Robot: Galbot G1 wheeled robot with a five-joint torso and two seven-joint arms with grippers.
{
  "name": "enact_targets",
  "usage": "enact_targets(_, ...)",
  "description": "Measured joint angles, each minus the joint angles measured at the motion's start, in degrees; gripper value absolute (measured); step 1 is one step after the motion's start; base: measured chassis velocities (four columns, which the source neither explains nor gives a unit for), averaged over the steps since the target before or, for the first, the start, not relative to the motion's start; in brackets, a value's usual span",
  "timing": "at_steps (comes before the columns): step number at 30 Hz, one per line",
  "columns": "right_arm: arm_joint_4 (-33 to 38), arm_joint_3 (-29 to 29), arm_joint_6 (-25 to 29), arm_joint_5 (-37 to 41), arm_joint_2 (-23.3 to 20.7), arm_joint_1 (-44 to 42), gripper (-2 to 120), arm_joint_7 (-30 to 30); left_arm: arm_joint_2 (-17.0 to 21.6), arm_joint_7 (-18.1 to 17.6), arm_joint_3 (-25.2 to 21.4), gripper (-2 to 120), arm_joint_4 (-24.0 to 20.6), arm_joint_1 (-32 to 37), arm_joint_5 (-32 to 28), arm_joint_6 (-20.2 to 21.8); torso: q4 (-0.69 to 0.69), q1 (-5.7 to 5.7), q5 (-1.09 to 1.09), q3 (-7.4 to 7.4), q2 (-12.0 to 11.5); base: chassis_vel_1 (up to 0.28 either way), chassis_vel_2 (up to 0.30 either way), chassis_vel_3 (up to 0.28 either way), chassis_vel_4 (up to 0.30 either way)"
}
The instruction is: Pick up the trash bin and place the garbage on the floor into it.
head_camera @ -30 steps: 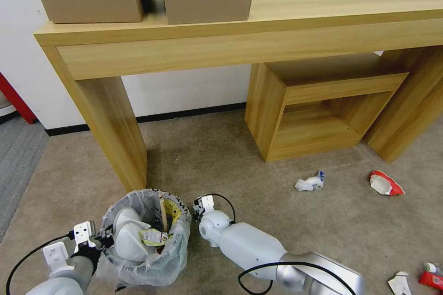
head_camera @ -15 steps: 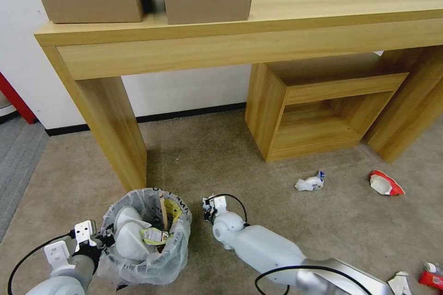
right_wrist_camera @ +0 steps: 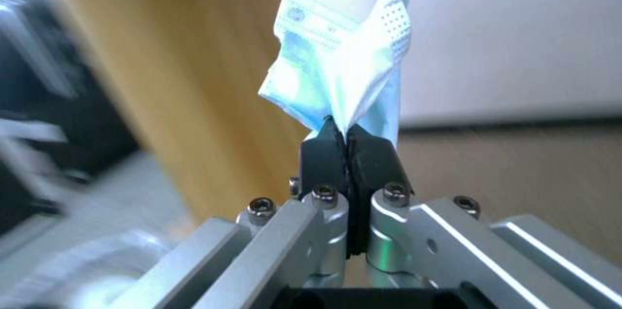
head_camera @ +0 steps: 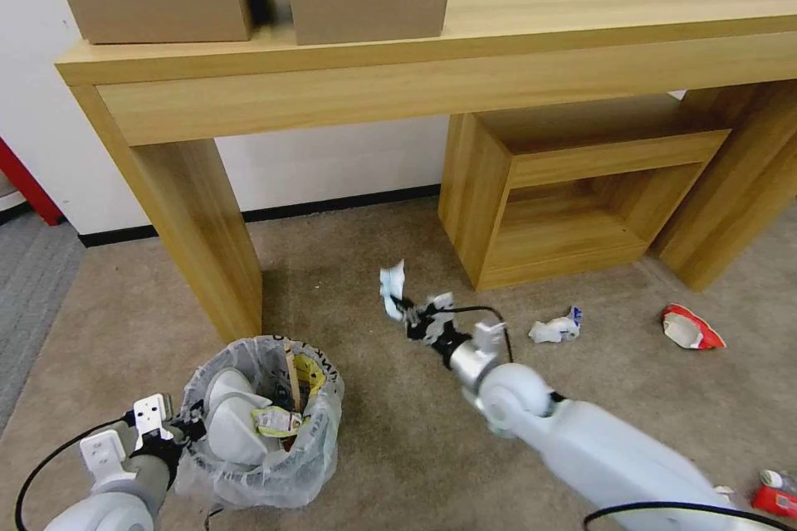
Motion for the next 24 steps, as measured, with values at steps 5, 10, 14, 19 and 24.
enact_targets(5,3.00,-2.07,4.68,3.35,-1.92,2.97,0,-10.98,-0.36,0.00,0.03,1,-0.75,-0.05,0.03,0.00,-0.01,0.00,0.00,0.00,0.00,0.000,0.000,0.000,0.000)
enact_targets(10,5.13,-10.79,4.54,5.45,-3.56,8.83,0,-15.72,-0.47,-0.17,0.00,1,-1.86,-0.04,-0.12,0.18,-0.01,0.00,-0.01,0.00,0.00,0.000,0.000,0.000,0.000)
enact_targets(14,7.70,-19.90,1.70,6.35,-3.99,13.91,0,-11.83,-0.69,-0.34,-0.04,1,-2.57,-0.21,-0.29,0.30,-0.01,0.00,-0.02,0.00,0.00,0.000,0.000,0.000,0.000)
enact_targets(19,8.59,-25.96,-1.02,6.70,-2.81,17.34,0,-6.63,-1.06,-0.44,-0.05,1,-3.13,-0.52,-0.51,0.42,-0.01,0.00,-0.02,0.00,0.00,0.000,0.000,0.000,0.000)
enact_targets(24,7.53,-29.91,-3.55,6.84,-1.51,19.43,0,-1.79,-1.27,-0.47,-0.17,1,-3.66,-0.56,-0.69,0.43,-0.01,0.01,-0.02,0.01,0.00,0.000,0.000,0.000,0.000)
